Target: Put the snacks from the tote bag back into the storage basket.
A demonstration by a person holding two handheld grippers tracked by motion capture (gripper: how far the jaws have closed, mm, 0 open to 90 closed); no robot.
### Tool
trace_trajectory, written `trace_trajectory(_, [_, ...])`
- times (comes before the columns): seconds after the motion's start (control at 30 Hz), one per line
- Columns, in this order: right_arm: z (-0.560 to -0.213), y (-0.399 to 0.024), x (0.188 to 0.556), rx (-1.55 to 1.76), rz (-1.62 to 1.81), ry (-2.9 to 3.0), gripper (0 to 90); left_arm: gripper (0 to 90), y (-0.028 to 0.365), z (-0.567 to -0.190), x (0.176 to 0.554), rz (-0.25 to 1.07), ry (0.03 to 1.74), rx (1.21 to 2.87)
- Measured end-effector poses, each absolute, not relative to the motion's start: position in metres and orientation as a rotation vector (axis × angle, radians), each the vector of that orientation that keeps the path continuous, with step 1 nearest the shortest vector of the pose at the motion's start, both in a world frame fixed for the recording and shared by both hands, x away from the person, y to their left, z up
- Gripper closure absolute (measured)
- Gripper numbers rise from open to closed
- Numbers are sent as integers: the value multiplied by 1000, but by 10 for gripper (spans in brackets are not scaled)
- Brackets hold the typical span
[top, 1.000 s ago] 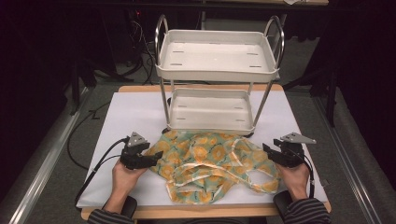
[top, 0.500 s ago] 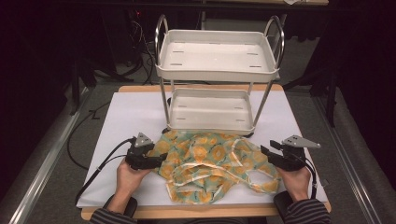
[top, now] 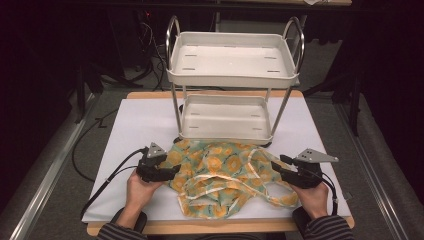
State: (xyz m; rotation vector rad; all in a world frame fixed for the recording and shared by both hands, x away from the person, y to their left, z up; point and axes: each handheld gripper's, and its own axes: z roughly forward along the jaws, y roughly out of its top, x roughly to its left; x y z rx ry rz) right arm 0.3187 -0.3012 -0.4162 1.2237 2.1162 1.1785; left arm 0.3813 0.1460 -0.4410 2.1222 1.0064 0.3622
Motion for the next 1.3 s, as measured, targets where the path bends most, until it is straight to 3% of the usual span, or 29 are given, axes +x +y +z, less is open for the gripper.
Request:
trace_trajectory(1.03, [-428, -261, 316, 1040, 1207, 2398, 537, 335, 144, -440, 379, 367, 998, 2097])
trace_trajectory(1.3, [-432, -259, 321, 1030, 1207, 2475, 665, 278, 144, -439, 377, 353, 1012, 2096])
